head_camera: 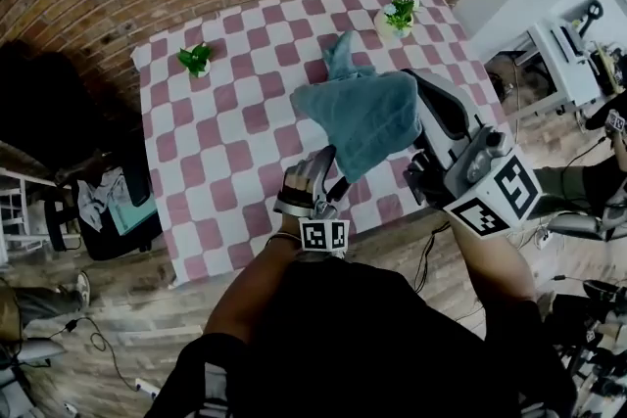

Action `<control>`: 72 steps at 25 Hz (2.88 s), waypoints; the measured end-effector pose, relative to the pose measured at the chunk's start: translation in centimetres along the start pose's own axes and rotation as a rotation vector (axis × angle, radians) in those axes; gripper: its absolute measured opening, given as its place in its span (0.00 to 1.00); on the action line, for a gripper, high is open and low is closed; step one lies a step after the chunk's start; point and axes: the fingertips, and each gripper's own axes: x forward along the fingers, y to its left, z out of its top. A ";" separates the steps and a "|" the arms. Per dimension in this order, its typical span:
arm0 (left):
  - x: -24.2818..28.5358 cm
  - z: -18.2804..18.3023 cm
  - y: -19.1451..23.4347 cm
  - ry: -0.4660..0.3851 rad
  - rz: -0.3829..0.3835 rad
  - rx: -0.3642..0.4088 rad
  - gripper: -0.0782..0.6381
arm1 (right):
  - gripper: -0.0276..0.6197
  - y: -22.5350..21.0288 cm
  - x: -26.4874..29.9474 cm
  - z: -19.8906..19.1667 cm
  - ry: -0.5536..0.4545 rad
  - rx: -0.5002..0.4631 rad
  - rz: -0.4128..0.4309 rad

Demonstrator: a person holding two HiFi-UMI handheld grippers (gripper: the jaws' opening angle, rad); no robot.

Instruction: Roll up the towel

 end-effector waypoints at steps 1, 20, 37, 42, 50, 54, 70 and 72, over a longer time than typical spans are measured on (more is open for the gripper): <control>0.1 0.6 0.6 -0.020 0.023 -0.011 0.79 | 0.05 -0.1 0.1 0.6 -0.013 0.004 -0.003; -6.4 7.5 13.8 -0.234 0.135 -0.347 0.11 | 0.05 -8.3 -5.7 -0.3 -0.024 -0.025 -0.229; -8.5 6.8 29.4 -0.269 0.239 -0.655 0.11 | 0.05 -4.5 -11.9 -10.1 0.105 -0.409 -0.304; -7.7 9.8 31.5 -0.313 0.228 -0.609 0.11 | 0.06 -1.3 -13.1 -16.1 0.288 -0.477 -0.294; -7.3 14.0 35.3 -0.414 0.276 -0.620 0.11 | 0.32 3.8 -12.4 -19.5 0.328 -0.842 -0.216; -6.9 15.4 36.0 -0.397 0.284 -0.611 0.11 | 0.52 6.7 -11.3 -21.0 0.295 -1.083 -0.158; -5.5 17.0 37.0 -0.382 0.219 -0.685 0.12 | 0.68 4.6 -4.5 -19.5 0.163 -1.323 -0.365; -5.5 17.1 37.1 -0.382 0.211 -0.689 0.12 | 0.67 3.8 -4.1 -19.5 0.173 -1.338 -0.377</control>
